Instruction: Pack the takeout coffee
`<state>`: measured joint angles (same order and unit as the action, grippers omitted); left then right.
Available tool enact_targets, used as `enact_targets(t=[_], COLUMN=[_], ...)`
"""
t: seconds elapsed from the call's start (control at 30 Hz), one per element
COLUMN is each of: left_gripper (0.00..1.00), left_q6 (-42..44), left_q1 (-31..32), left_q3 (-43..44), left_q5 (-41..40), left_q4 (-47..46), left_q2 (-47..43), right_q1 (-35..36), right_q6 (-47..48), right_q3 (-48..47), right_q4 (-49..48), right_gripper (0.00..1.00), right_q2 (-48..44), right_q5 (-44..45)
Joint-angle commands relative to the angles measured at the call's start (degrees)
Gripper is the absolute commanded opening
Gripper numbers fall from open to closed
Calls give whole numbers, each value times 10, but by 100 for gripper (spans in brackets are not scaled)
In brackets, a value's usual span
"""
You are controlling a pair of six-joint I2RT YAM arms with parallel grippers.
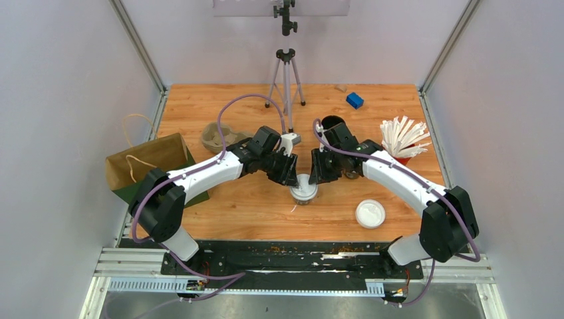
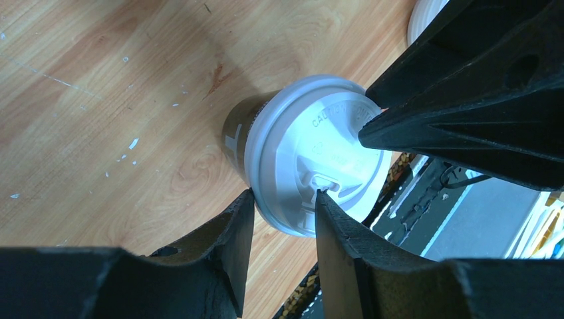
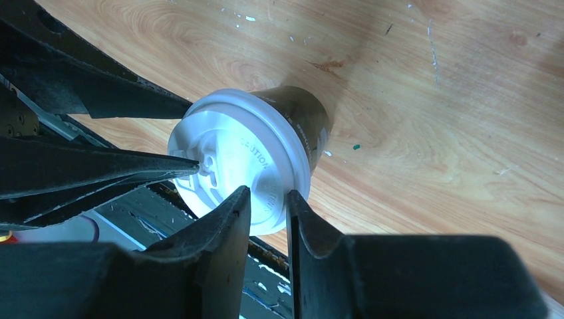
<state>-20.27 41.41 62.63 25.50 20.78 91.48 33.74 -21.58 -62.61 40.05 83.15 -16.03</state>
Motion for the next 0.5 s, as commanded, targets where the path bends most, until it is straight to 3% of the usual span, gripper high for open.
enact_targets(t=[0.0, 0.47], left_gripper=[45, 45], left_q6=[12, 17], left_q1=[0, 0], left_q3=[4, -9], left_q5=[-8, -21], left_q4=[15, 25], left_q2=[15, 18], right_q1=[6, 6], right_q6=[8, 7], right_q3=[27, 75], right_q4=[6, -2], right_gripper=[27, 25], right_q2=[-4, 3], right_q5=[20, 35])
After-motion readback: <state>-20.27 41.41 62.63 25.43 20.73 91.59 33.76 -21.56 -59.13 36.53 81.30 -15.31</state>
